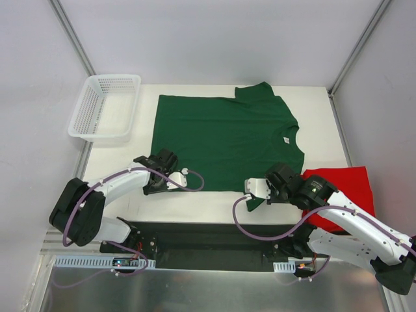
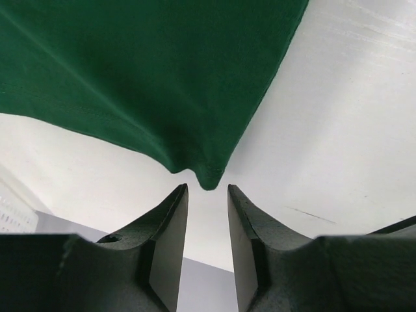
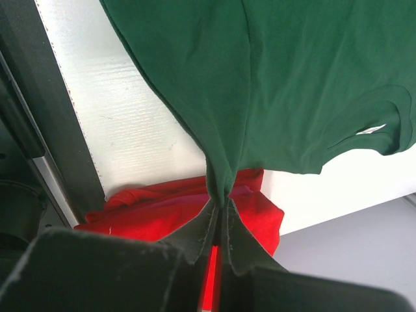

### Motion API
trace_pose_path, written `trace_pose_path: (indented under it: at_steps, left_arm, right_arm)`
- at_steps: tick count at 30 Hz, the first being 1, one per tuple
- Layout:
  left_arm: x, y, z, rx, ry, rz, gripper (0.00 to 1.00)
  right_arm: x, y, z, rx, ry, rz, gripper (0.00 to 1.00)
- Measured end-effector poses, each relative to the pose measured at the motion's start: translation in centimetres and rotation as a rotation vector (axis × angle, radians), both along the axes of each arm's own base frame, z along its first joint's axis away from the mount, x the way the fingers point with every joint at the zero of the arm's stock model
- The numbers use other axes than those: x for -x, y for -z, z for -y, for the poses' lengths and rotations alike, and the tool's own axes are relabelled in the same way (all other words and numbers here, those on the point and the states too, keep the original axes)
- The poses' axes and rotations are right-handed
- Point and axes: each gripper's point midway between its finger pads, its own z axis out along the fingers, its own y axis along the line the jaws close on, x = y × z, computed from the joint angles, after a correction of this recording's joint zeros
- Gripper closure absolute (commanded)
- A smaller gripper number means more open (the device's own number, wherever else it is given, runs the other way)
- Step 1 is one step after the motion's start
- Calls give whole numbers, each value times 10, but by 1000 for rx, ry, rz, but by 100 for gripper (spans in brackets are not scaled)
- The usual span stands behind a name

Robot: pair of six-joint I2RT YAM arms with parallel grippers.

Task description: Fold and stack the t-shirts

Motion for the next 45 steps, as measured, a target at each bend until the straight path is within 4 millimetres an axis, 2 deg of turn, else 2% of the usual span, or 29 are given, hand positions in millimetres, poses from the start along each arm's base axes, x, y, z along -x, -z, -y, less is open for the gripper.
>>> trace_pose_path:
  at_steps: [9, 16, 18, 19, 20, 26, 37, 45]
  left_arm:
    - [8, 7, 2, 2, -9, -47, 63]
    - [12, 14, 2, -13, -4, -79, 62]
    - [12, 15, 2, -17, -4, -87, 69]
    - [13, 16, 2, -19, -4, -90, 80]
    - [13, 17, 2, -19, -5, -93, 86]
    - [10, 17, 6, -5, -7, -99, 98]
    - [10, 15, 7, -2, -10, -93, 100]
    - [3, 3, 8, 14, -4, -29, 100]
  right_arm:
    - [0, 0, 0, 1, 0, 0, 99]
    - [0, 0, 0, 0, 0, -2, 99]
    - [0, 0, 0, -2, -1, -3, 99]
    - [1, 0, 0, -2, -1, -4, 99]
    - [1, 0, 0, -2, -1, -4, 99]
    - [3, 5, 1, 8, -3, -18, 99]
    - [4, 6, 2, 9, -4, -22, 99]
    - [3, 5, 1, 3, -3, -13, 99]
